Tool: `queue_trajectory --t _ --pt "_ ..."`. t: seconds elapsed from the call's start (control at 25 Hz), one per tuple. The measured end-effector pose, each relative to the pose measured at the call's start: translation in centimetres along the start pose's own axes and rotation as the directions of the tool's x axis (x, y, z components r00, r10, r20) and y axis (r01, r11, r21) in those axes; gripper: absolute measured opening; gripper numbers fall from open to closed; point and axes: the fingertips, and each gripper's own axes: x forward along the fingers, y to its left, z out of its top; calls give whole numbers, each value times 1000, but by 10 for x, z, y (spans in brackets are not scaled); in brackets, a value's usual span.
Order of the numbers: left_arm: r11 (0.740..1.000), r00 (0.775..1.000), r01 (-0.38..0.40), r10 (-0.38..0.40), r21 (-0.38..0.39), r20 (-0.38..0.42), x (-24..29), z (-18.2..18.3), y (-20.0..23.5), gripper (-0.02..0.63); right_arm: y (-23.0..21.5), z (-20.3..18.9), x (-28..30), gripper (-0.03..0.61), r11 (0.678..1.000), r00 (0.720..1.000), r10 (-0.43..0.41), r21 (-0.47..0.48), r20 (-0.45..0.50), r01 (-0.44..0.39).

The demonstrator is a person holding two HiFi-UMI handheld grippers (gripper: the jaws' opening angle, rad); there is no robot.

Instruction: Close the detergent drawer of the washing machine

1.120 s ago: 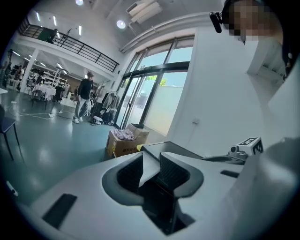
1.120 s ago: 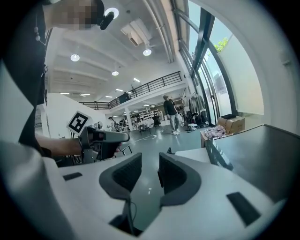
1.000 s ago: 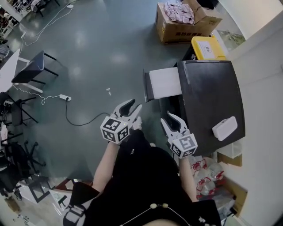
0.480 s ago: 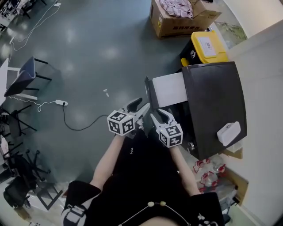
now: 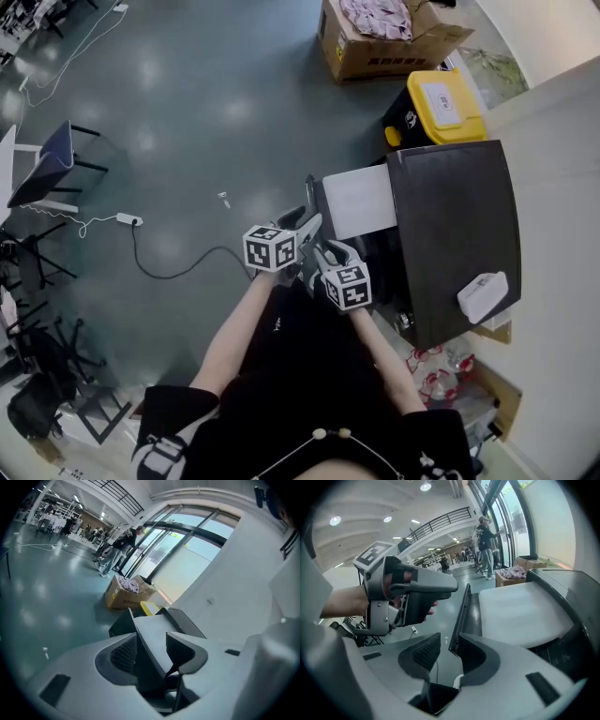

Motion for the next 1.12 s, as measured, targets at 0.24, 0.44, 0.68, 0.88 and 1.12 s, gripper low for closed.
queue_trajectory --t 0.24,0.44,0.68,0.88,1.12 --pt "998 998 -55 54 -39 -44 17 -9 17 183 -3 -7 12 86 1000 999 3 -2 -51 -3" --pt "997 997 -39 34 -66 -66 22 -14 16 183 2 -8 14 71 999 996 17 -32 -82 -20" --pt "999 997 2 -6 -48 -82 29 -13 4 183 0 -6 9 69 997 995 15 -71 -97 -22" --pt "998 998 7 -11 -59 -67 29 -8 1 183 1 0 1 67 998 996 27 -55 -86 -32" --pt "998 998 2 -6 -62 -62 28 -8 -2 183 0 1 -3 67 998 996 53 -24 -78 -56"
